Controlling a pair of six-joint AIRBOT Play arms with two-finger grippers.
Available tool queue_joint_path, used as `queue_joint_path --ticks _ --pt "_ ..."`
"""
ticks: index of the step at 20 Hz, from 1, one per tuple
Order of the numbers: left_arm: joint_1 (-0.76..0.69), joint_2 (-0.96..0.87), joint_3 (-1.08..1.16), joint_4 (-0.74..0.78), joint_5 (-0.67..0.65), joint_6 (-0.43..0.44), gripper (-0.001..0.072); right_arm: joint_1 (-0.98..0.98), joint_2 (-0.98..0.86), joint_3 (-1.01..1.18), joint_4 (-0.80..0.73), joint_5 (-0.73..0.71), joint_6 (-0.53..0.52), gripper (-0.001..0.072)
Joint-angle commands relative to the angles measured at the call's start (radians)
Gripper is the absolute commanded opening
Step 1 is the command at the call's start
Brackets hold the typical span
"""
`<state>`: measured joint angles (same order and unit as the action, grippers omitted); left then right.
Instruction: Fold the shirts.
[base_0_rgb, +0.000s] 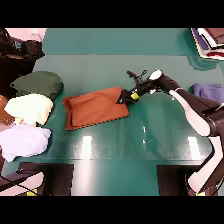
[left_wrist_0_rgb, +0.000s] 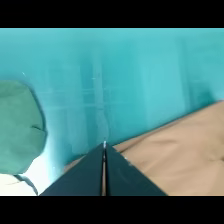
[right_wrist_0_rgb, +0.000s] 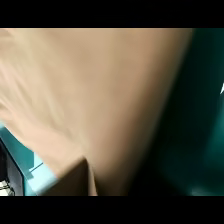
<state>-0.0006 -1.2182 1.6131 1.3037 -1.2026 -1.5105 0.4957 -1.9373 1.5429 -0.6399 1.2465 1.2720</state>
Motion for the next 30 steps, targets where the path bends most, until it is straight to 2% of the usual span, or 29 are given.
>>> queue_joint_path --ticks 1,4,7,10,15,20,23,26,30 --pt "0.000 0.001 0.000 -0.034 -0.010 0.000 0.0022 0.029 -0.032 0.082 0.009 0.010 -0.002 0.0017" --pt "-0.049 0.001 0.000 -0.040 -0.010 -0.001 0.0022 -0.016 -0.006 0.122 0.009 0.023 0.004 0.0017" --pt "-0.172 0.001 0.000 -0.040 0.017 -0.001 0.0022 -0.138 0.103 0.096 0.008 -0.020 0.004 0.0017" --pt "-0.285 0.001 0.000 -0.040 0.071 -0.001 0.0022 -0.335 0.242 0.030 -0.003 -0.054 0.004 0.0017" --pt "-0.405 0.001 0.000 -0.040 0.178 -0.002 0.0022 -0.712 0.437 -0.040 -0.203 -0.081 0.040 0.0017" --pt "-0.424 0.001 0.000 -0.048 0.217 -0.010 0.0022 -1.023 0.506 -0.045 -0.190 -0.119 0.041 0.0017" --pt "-0.424 0.000 0.000 -0.052 0.218 -0.013 0.0022 -1.108 0.505 -0.040 -0.146 -0.137 0.052 0.0017" --pt "-0.424 0.000 0.000 -0.054 0.218 -0.020 0.0022 -1.139 0.507 -0.039 -0.039 -0.177 0.051 0.0017" --pt "-0.424 0.001 0.000 -0.053 0.217 -0.019 0.0022 -1.145 0.508 0.061 -0.011 -0.093 0.051 0.0017"
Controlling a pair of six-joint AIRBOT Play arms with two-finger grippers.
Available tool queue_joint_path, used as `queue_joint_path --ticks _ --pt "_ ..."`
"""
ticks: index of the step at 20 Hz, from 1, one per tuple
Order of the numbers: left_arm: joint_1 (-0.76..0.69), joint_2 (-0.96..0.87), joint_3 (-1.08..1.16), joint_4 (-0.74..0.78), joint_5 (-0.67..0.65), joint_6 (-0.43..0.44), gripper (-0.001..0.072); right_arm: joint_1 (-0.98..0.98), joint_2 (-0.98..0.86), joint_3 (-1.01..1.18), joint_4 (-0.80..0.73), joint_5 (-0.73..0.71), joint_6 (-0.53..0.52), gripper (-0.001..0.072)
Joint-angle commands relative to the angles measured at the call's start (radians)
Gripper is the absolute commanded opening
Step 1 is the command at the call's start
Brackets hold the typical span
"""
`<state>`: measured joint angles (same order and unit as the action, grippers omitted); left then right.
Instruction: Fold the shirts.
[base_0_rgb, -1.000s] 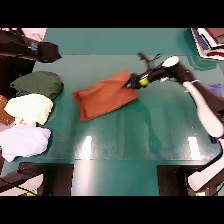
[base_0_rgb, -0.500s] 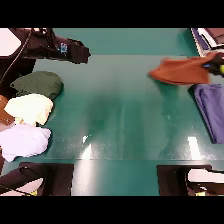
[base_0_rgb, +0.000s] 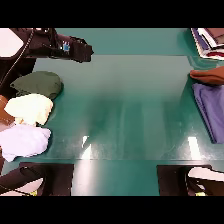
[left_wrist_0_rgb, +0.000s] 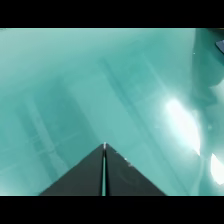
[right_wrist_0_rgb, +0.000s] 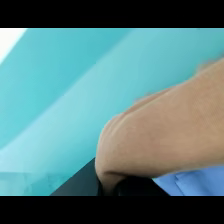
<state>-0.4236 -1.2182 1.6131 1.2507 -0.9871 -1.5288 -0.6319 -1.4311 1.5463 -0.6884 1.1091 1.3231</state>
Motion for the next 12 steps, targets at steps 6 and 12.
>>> queue_joint_path --ticks 6,12 --pt "-0.001 0.001 0.000 0.000 -0.001 0.000 0.0023 -0.018 0.047 0.182 -0.110 0.182 0.013 0.0017" --pt "-0.001 0.001 0.000 0.000 -0.001 0.003 0.0023 -0.040 0.121 0.179 -0.420 0.300 0.079 0.0017"
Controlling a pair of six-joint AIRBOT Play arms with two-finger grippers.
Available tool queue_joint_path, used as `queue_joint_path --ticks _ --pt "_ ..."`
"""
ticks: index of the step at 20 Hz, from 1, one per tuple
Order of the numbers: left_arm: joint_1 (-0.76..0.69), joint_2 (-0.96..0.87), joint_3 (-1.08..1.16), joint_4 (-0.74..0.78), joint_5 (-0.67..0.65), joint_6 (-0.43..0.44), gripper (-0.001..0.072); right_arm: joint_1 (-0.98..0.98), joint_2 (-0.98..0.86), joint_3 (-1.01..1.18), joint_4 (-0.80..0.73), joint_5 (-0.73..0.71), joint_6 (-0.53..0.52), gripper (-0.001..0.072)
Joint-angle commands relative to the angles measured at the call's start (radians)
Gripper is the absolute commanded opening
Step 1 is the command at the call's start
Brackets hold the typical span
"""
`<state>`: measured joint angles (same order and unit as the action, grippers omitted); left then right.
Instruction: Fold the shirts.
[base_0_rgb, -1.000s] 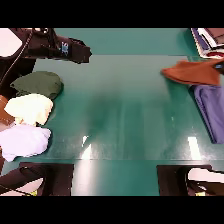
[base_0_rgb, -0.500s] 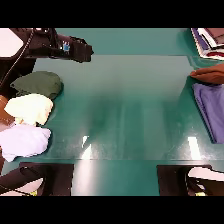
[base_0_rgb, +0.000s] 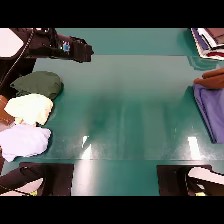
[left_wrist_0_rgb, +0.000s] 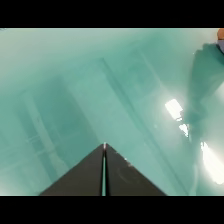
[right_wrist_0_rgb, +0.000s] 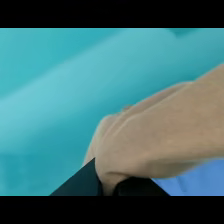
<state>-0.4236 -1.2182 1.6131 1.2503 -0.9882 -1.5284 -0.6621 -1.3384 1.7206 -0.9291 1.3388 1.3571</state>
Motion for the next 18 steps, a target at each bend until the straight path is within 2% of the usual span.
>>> queue_joint_path --ticks 1,6,7,8,9,10,12,14,18 --pt "-0.001 0.001 0.000 0.000 -0.002 0.003 0.0023 -0.011 0.029 0.004 -0.219 0.099 0.059 0.0017" --pt "-0.001 0.001 0.000 0.003 -0.019 0.019 0.0023 -0.011 0.018 0.004 -0.434 0.210 0.148 0.0021" --pt "-0.001 0.001 0.000 0.003 -0.023 0.019 0.0022 -0.011 0.018 0.004 -0.467 0.233 0.165 0.0058" --pt "-0.001 0.001 0.000 0.003 -0.023 0.020 0.0023 -0.011 0.018 0.004 -0.495 0.251 0.175 0.0251" --pt "-0.001 0.001 0.000 0.003 -0.023 0.024 0.0023 -0.011 0.018 0.004 -0.513 0.262 0.181 0.0514" --pt "-0.001 0.001 0.000 0.003 -0.023 0.039 0.0023 -0.011 0.019 0.004 -0.513 0.262 0.183 0.0611" --pt "-0.001 0.001 0.000 0.003 -0.023 0.044 0.0023 -0.009 0.019 0.004 -0.499 0.262 0.184 0.0611" --pt "-0.001 0.001 0.000 0.003 -0.023 0.044 0.0022 0.018 0.019 0.004 -0.413 0.262 0.183 0.0610" --pt "-0.001 0.001 0.000 0.003 -0.022 0.044 0.0023 0.207 0.019 0.005 -0.214 0.241 0.183 0.0591"
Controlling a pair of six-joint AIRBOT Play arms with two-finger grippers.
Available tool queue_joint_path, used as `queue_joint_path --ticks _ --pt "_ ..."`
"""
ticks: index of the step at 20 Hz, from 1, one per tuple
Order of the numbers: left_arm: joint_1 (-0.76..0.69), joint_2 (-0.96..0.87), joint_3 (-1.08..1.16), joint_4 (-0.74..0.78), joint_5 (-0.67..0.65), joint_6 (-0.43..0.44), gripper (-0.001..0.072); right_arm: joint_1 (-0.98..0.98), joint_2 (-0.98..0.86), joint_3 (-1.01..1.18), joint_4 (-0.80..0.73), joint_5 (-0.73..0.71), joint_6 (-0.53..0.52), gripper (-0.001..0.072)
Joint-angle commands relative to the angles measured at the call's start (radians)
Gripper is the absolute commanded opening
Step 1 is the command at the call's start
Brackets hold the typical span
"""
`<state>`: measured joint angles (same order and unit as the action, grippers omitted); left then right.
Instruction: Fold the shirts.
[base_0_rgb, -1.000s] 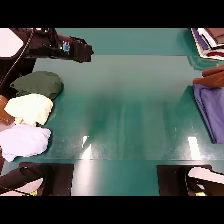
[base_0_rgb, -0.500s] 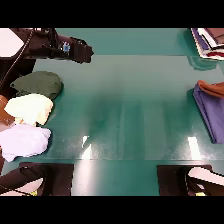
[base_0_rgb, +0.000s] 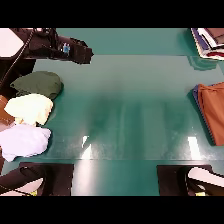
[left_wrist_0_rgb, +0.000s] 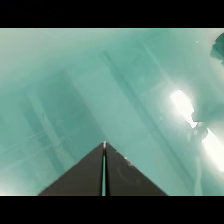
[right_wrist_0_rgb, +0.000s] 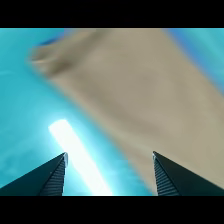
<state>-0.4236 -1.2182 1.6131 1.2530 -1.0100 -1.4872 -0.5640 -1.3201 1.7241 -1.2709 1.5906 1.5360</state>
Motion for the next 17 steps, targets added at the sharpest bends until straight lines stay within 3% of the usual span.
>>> queue_joint_path --ticks 1,5,6,8,9,17 --pt "-0.001 0.001 0.000 0.000 -0.002 0.003 0.0023 0.185 0.001 0.001 0.146 -0.029 0.004 0.0591" --pt "-0.001 0.001 0.000 -0.001 0.008 0.002 0.0023 0.484 0.000 0.001 0.144 -0.138 0.001 0.0590" --pt "-0.001 0.001 0.000 -0.001 0.008 0.002 0.0023 0.543 0.000 0.001 0.145 -0.163 -0.012 0.0525" --pt "-0.001 0.001 0.000 -0.001 0.008 0.002 0.0023 0.652 0.001 0.001 0.145 -0.193 -0.083 0.0147" --pt "-0.001 0.001 0.000 -0.001 0.008 0.003 0.0023 0.697 0.000 0.001 0.145 -0.196 -0.111 0.0019" --pt "-0.001 0.001 0.001 -0.001 0.008 0.002 0.0023 0.809 0.000 0.001 0.147 -0.195 -0.116 0.0018"
